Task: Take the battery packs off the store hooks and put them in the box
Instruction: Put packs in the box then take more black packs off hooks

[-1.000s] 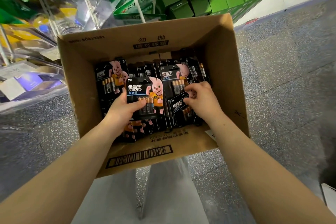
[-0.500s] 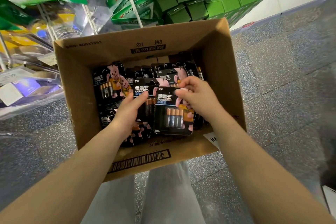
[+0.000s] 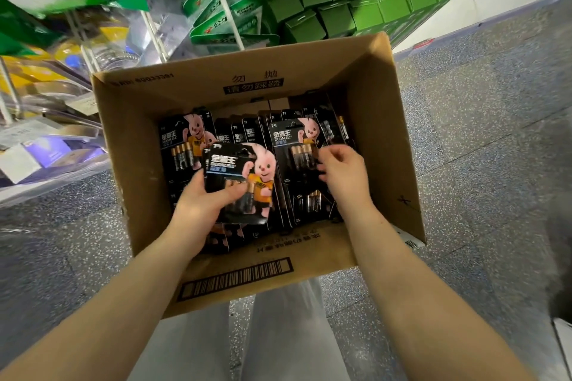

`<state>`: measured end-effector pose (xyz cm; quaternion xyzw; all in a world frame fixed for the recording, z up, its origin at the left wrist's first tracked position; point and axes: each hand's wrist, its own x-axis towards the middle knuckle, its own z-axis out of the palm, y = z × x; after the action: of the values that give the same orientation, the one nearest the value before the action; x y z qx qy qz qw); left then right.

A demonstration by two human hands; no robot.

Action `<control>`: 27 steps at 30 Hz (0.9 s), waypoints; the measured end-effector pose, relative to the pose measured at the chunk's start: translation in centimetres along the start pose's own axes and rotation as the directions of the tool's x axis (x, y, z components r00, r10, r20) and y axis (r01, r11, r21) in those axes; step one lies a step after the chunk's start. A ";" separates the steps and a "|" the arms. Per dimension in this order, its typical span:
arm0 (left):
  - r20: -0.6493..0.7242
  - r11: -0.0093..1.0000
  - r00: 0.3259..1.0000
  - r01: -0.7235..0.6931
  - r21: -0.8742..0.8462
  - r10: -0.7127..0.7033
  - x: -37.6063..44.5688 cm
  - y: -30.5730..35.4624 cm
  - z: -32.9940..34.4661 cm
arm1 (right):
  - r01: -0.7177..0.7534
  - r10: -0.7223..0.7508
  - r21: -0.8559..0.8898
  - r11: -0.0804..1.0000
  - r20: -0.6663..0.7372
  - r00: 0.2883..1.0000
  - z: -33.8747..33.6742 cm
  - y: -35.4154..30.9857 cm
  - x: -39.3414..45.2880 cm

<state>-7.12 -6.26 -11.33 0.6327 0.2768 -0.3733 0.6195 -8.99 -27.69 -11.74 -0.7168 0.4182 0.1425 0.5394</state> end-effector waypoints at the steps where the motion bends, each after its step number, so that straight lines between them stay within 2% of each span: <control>1: -0.027 1.000 1.000 -0.008 -0.023 0.007 0.0 0.0 -0.5 | -0.038 0.038 -0.072 0.997 0.009 0.999 -0.3 0.6 0.3; 5: -0.085 0.998 0.996 0.005 -0.055 -0.009 -0.2 0.0 -1.6 | -0.125 0.150 -0.349 0.929 0.044 0.988 0.3 1.6 0.5; 11: -0.090 0.997 0.996 0.016 -0.080 -0.023 -0.4 -0.3 -1.4 | -0.107 0.078 -0.342 0.934 -0.099 0.992 3.0 1.6 0.0; 15: -0.120 0.992 0.992 0.012 -0.130 -0.028 -0.4 -0.4 -1.2 | -0.046 -0.002 -0.427 0.903 -0.111 0.994 4.6 1.1 0.0; 21: -0.164 0.985 0.986 -0.012 -0.172 -0.017 -0.3 -0.4 -1.4 | 0.008 -0.062 -0.434 0.901 -0.111 0.992 3.9 1.4 -0.4; 23: -0.172 0.984 0.985 -0.017 -0.178 -0.015 -0.2 -0.3 -1.5 | 0.028 -0.069 -0.351 0.936 -0.105 0.992 3.5 1.5 -0.6; 24: -0.168 0.983 0.986 -0.017 -0.180 -0.014 -0.1 -0.4 -1.5 | 0.026 -0.051 -0.250 0.968 -0.095 0.994 3.2 1.4 -0.7; 27: -0.157 0.984 0.988 -0.024 -0.175 -0.004 0.1 -0.2 -1.2 | -0.059 0.059 0.019 0.998 0.033 0.998 2.4 1.0 -1.1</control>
<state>-7.05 -5.07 -11.52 0.6042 0.3531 -0.2934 0.6513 -9.84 -25.09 -12.56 -0.6963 0.4317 0.1659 0.5489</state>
